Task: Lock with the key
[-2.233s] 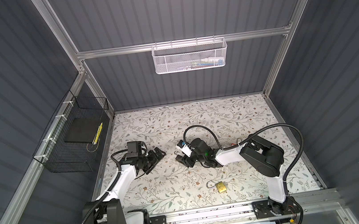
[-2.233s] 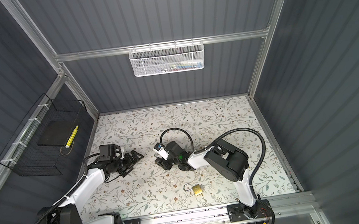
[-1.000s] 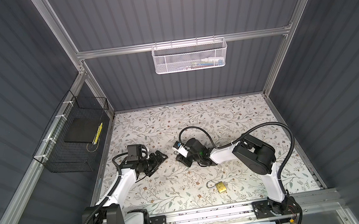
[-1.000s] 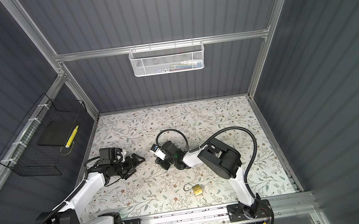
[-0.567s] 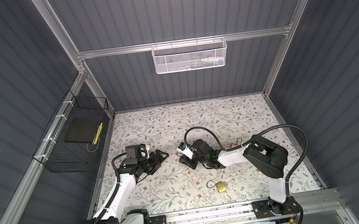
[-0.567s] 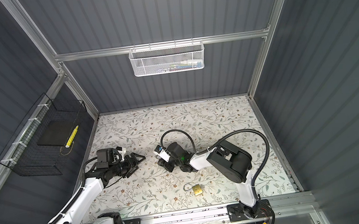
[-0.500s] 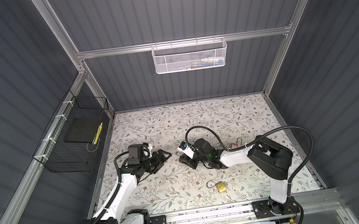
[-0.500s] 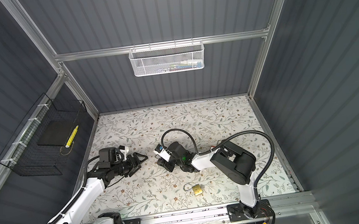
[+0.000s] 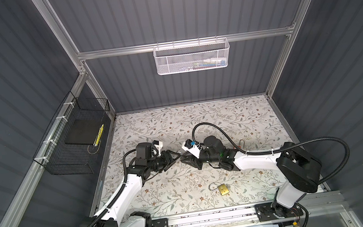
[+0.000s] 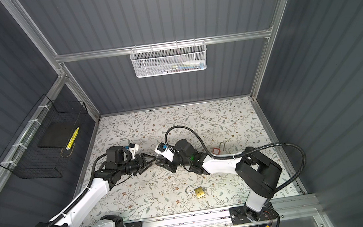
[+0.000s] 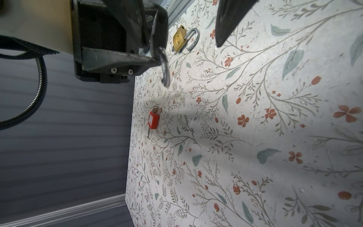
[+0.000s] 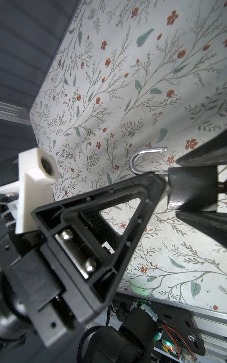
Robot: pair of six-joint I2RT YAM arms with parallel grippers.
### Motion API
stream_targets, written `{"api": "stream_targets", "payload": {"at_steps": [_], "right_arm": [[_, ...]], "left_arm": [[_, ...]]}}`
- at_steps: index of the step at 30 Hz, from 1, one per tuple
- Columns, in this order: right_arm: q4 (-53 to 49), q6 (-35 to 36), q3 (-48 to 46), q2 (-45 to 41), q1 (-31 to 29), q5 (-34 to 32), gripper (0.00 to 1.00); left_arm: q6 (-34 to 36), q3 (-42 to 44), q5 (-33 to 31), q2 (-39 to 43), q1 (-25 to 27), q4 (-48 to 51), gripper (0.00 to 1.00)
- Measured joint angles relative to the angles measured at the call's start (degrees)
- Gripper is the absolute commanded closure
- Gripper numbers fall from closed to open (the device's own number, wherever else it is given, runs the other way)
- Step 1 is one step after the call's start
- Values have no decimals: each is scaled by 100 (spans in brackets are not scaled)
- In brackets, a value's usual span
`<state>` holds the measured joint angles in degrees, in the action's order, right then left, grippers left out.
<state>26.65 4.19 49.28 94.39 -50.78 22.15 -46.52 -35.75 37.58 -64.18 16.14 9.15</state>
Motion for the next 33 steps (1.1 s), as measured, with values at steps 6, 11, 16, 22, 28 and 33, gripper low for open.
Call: {"api": "stream_targets", "payload": {"at_steps": [6,11,16,22,28,33], "right_arm": [[-278,87,245,7,-7,195,71],[-334,101,428,79,-15,289,71],[-417,96,540,203,-15,387,71],[-428,50,610,275,15,505,71],[-452,-57,741,378,55,634,71],[-455,-153,754,398,72,691,53]], "left_arm": [[-66,-33,153,92,7,-55,60],[-70,-44,216,96,7,-114,67],[-87,-48,258,96,7,-142,78],[-120,-46,227,136,11,-164,86],[-181,-46,142,170,-11,-201,92],[-221,-46,127,173,-9,-201,100]]}}
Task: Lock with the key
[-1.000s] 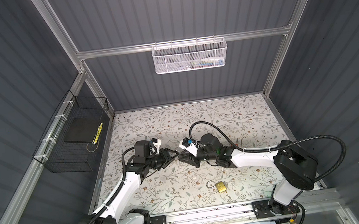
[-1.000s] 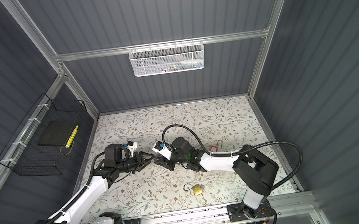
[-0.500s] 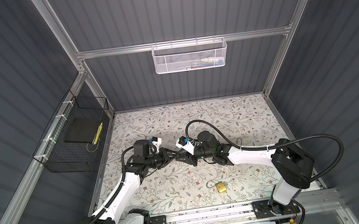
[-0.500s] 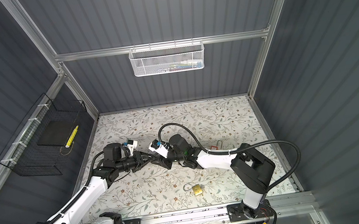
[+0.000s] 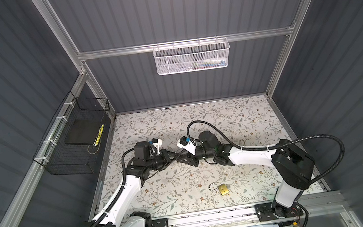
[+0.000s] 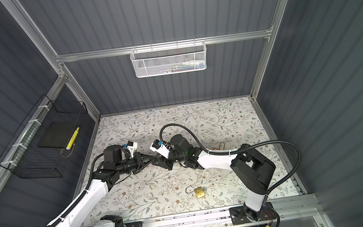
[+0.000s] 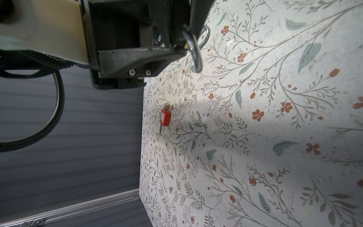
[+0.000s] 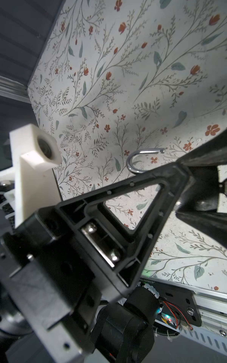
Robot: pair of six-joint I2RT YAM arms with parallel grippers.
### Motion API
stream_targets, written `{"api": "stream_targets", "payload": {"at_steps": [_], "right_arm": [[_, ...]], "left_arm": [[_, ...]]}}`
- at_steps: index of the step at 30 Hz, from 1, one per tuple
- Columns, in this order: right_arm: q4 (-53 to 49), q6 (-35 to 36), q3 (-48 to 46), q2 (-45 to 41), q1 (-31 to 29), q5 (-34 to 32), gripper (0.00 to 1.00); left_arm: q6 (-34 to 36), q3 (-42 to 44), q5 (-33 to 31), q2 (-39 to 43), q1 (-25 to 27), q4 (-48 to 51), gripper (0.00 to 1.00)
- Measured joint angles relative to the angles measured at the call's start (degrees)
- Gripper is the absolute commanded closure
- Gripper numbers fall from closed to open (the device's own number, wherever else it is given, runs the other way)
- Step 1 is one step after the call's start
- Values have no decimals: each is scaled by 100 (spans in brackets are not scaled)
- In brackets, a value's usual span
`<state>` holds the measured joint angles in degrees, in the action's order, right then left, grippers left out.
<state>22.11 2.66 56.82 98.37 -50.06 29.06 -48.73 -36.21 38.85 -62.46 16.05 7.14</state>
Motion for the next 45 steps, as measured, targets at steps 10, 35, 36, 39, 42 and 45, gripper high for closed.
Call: {"api": "stream_targets", "payload": {"at_steps": [10,35,36,39,42,45], "right_arm": [[317,-264,-273,-201,92,157,23],[2481,-5355,-863,-1300,1080,1023,31],[2527,-5425,-850,-1292,1073,1025,34],[2570,-5554,-726,-1198,1064,1034,36],[2597,-5613,-540,-1073,1032,1047,37],[2608,-5628,-378,-975,951,1088,42]], "left_arm": [[-199,0,-55,98,52,-354,100],[-1635,317,236,149,52,-5082,100],[-1652,317,247,149,52,-5141,100],[-1718,317,291,149,52,-5313,100],[-1759,317,323,149,52,-5368,100],[-1786,319,328,149,52,-5392,100]]}}
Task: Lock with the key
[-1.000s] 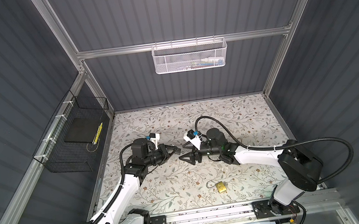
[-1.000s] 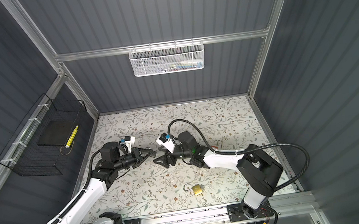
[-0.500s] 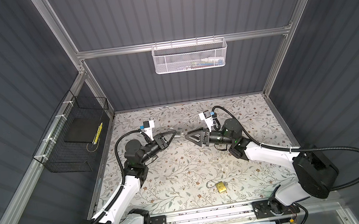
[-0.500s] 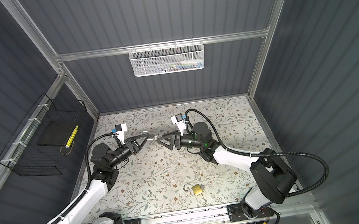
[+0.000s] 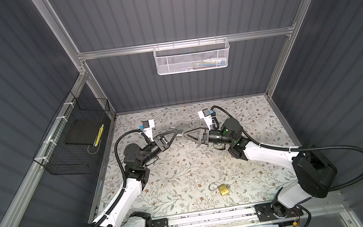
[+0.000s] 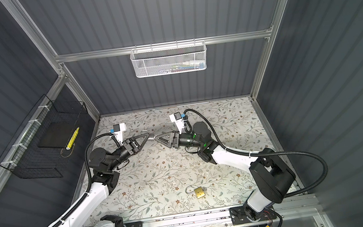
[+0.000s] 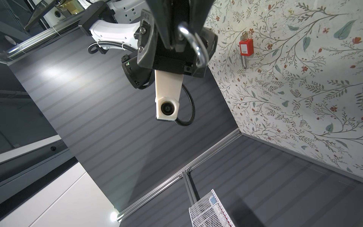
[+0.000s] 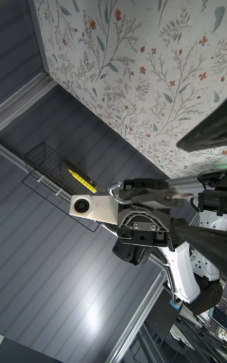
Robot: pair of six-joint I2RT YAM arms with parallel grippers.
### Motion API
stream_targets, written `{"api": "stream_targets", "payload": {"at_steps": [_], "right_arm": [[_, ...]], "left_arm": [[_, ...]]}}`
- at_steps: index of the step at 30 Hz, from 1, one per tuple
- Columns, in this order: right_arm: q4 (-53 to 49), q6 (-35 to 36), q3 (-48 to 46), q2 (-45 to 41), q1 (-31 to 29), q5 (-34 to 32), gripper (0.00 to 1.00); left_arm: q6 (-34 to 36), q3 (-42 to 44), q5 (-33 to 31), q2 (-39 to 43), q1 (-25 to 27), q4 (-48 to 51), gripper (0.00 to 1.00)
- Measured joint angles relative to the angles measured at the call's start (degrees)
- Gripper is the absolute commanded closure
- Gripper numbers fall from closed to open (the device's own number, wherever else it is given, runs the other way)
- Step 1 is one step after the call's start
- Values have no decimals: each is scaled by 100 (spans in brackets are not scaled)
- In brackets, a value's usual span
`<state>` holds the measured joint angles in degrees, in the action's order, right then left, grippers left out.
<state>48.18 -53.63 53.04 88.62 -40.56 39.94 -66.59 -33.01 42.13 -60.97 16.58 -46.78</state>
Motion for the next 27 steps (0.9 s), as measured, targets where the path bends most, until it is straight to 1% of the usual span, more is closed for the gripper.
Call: {"api": "stream_targets", "payload": {"at_steps": [3,6,8,14,15,19,22,23,24,25,26,27], "right_arm": [[13,-9,144,94,-72,52,53],[37,-39,225,188,-103,87,61],[39,-50,229,219,-109,85,64],[149,-109,243,273,-114,107,71],[153,-127,262,275,-116,127,74],[146,-144,372,297,-125,223,92],[131,-199,400,299,-125,256,94],[127,-199,400,299,-125,258,95],[116,-199,400,299,-125,258,95],[107,-197,400,299,-125,260,97],[103,-184,400,299,-131,247,100],[103,-184,400,299,-133,245,100]], "left_arm": [[-13,0,13,0,0,-7,100],[-15,9,22,0,0,-11,100],[-17,15,42,0,0,-22,100],[-31,48,101,39,0,-39,100],[-28,50,103,52,0,-37,100],[-24,52,105,116,0,11,100],[0,52,103,149,-4,15,99],[7,52,103,151,-4,33,89],[13,52,103,151,-4,46,72],[42,52,103,151,-4,57,62],[42,52,105,153,-4,85,59],[48,52,105,164,-4,144,55]]}}
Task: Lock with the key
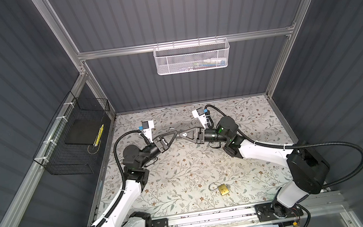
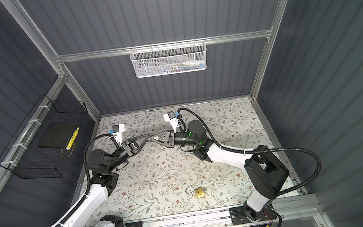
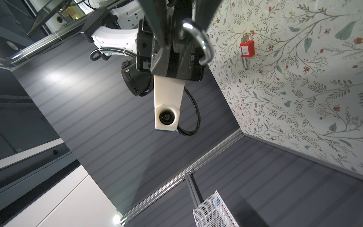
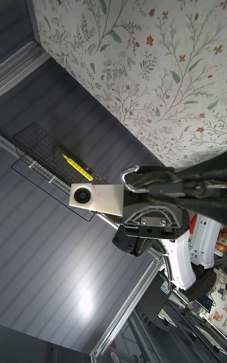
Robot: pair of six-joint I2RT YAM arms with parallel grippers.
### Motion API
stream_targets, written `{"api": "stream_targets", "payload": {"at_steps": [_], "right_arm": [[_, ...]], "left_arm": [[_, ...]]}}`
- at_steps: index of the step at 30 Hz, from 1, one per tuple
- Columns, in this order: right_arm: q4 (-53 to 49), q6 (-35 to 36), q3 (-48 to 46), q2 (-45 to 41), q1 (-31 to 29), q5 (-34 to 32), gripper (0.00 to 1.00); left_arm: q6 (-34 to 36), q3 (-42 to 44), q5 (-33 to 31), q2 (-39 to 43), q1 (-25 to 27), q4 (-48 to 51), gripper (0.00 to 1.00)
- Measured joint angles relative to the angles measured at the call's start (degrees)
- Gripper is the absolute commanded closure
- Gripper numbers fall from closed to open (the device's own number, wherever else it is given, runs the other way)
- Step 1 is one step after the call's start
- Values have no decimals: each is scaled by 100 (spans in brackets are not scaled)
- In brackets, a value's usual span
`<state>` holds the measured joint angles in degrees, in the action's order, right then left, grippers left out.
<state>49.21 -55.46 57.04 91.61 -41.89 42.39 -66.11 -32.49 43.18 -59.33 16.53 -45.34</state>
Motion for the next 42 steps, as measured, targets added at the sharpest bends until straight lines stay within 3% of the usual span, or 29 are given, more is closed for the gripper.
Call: {"api": "stream_targets", "payload": {"at_steps": [3,9,18,27,33,42], "right_arm": [[-7,24,0,-2,-7,-37,100],[-140,157,-109,-162,42,-142,100],[-599,492,-533,-802,315,-203,100],[-2382,1753,-581,-1353,315,-466,100],[-3112,2243,-546,-1290,203,-490,100],[-3388,2455,-140,-905,42,-289,100]], "left_arm": [[105,0,-4,55,0,175,34],[404,-28,-61,271,0,855,18],[684,-96,-142,540,0,1569,15],[946,-516,-153,546,0,2076,16],[1051,-595,-114,518,0,2243,17],[1130,-595,-15,422,0,2376,19]]}}
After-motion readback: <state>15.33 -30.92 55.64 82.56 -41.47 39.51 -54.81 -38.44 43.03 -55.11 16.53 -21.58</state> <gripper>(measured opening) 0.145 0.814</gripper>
